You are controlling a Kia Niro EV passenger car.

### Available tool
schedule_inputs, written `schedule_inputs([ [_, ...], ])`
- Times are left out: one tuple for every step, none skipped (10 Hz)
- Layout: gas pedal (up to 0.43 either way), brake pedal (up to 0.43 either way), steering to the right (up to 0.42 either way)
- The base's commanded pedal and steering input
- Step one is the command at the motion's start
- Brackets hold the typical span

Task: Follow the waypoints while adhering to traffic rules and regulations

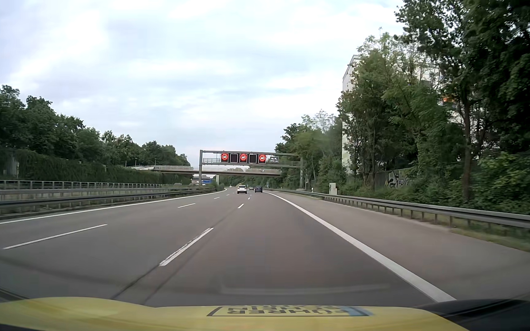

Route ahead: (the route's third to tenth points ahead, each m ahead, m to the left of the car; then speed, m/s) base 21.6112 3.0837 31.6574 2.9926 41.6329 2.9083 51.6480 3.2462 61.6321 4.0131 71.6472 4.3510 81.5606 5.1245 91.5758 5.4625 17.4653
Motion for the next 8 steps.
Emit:
schedule_inputs([
  [0.067, 0.0, -0.003],
  [0.067, 0.0, -0.003],
  [0.067, 0.0, -0.003],
  [0.067, 0.0, -0.003],
  [0.067, 0.0, -0.003],
  [0.067, 0.0, -0.003],
  [0.067, 0.0, -0.003],
  [0.067, 0.0, -0.003],
])
